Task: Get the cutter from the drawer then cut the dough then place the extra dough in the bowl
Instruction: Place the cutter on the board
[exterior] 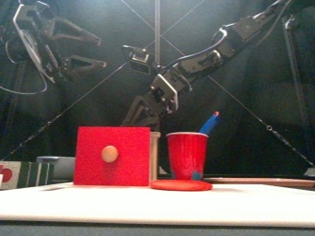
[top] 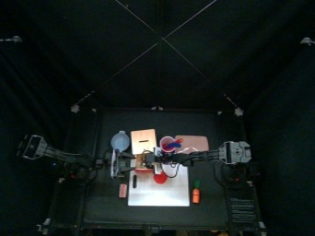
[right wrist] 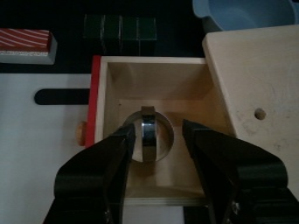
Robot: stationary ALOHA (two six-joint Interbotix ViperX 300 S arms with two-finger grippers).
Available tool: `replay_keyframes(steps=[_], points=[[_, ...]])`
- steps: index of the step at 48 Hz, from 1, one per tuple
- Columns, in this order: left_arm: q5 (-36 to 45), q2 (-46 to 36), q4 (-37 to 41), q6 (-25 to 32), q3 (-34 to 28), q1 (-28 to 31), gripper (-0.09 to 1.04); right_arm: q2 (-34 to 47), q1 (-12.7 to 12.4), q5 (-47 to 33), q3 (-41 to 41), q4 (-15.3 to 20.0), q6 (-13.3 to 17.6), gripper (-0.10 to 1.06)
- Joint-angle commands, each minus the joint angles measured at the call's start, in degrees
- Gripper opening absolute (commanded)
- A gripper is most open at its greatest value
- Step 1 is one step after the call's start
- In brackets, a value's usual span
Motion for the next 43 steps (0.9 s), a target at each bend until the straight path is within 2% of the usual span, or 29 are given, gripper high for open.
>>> replay_keyframes(steps=[1, 8, 24, 32, 43], points=[[-0.6, -0.1, -0.4, 0.2, -0.7, 0.2, 0.93, -0.7, -0.4, -0.2, -1.7, -0.1, 0.1, 0.81], [-0.6, -0.1, -0.4, 0.3, -0.6, 0.5, 0.93, -0.3, -0.4, 0.0, -1.8, -0.4, -0.6, 0.76], [-0.6, 0.0, -0.5, 0.1, 0.8, 2.2, 0.93, -0.6, -0.3, 0.9, -2.1, -0.8, -0.9, 0.45], [-0.6, -0.1, -0.5, 0.2, 0.8, 2.5, 0.93, -3.4, 0.2, 0.9, -2.6, -1.8, -0.5, 0.43], [-0.6, -0.1, -0.5, 0.2, 0.9, 3.8, 0.93, -13.0, 1.1, 2.8, -0.8, -3.5, -0.4, 0.43]])
